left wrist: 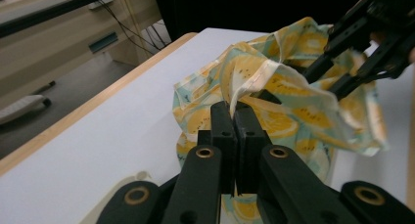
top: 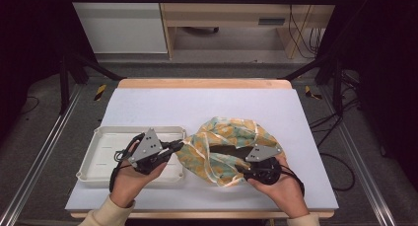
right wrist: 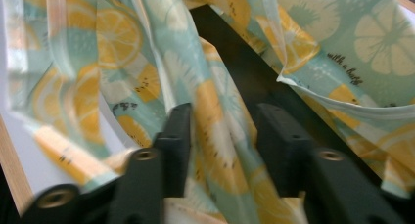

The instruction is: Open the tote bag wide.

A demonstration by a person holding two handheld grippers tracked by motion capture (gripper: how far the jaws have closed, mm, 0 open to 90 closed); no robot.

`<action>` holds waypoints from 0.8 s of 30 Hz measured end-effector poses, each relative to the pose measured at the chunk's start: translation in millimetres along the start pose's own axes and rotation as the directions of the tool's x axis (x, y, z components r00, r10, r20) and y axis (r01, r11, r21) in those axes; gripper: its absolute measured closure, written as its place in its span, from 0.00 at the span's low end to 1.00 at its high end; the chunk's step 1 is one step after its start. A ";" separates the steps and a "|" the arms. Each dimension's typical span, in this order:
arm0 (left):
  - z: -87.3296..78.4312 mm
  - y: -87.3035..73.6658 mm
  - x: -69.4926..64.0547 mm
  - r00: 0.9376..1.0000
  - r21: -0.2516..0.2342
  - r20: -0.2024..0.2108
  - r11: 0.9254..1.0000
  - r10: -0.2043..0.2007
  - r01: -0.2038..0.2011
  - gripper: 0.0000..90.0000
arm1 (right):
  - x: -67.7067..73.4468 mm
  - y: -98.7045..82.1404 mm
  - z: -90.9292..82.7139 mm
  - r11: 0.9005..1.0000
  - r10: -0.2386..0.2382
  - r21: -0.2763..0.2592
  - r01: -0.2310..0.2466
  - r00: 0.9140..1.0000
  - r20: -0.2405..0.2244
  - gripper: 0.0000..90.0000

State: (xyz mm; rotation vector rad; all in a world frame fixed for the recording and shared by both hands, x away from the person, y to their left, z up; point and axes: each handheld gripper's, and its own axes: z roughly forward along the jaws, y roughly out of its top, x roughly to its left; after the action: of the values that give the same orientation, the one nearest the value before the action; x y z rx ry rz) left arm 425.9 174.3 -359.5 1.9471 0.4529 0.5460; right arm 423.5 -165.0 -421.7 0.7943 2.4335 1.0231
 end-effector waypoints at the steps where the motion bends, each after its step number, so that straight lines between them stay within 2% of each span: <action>1: -1.2 0.2 0.3 1.000 -0.001 -0.001 1.000 -0.003 0.003 0.99 | 0.4 -0.3 0.4 1.000 -0.003 0.001 0.003 1.000 -0.006 0.81; 4: -1.5 -0.6 2.2 1.000 0.017 0.021 1.000 -0.014 0.013 0.98 | 0.8 -1.0 -0.1 1.000 -0.015 -0.002 0.015 1.000 0.003 0.96; 5: -0.3 -1.3 3.2 0.999 0.044 0.038 0.999 -0.010 0.008 0.97 | 0.1 -1.2 -0.9 1.000 -0.005 -0.007 0.005 1.000 0.007 0.98; 7: -0.1 -3.1 4.7 1.000 0.065 0.019 0.998 0.005 -0.006 0.91 | -2.2 -2.5 -2.9 1.000 0.018 -0.019 -0.017 0.999 0.046 1.00; 9: 0.7 -6.1 8.2 1.000 0.086 0.011 0.996 -0.008 0.007 0.82 | -3.4 -4.0 -4.6 0.999 0.034 -0.033 -0.032 0.997 0.064 1.00; 12: 0.0 -11.6 15.9 1.000 0.131 -0.015 0.991 0.001 0.001 0.71 | -4.6 -7.3 -9.0 0.998 0.043 -0.059 -0.037 0.995 0.092 1.00; 13: -1.4 -13.9 19.7 0.999 0.140 -0.034 0.990 0.002 0.003 0.69 | -4.6 -8.9 -10.6 0.997 0.047 -0.071 -0.040 0.994 0.099 1.00; 16: -5.3 -17.5 29.7 0.999 0.143 -0.051 0.989 -0.016 0.023 0.67 | -3.7 -15.7 -15.4 0.994 0.057 -0.097 -0.046 0.992 0.111 1.00; 20: -11.0 -17.9 38.1 0.994 0.144 -0.112 0.989 -0.001 0.018 0.67 | 4.5 -26.4 -21.8 0.994 0.020 -0.108 -0.008 0.994 0.108 1.00; 24: -9.7 -16.6 37.4 0.992 0.143 -0.129 0.990 0.005 0.013 0.67 | 19.7 -37.3 -24.1 0.996 -0.034 -0.079 0.040 0.996 0.078 0.99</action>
State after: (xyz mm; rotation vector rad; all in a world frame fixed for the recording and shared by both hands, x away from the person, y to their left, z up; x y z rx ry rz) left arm 450.2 208.3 -364.4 2.0551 0.5920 0.6550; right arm 382.4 -186.7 -435.7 0.7452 2.3180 1.0504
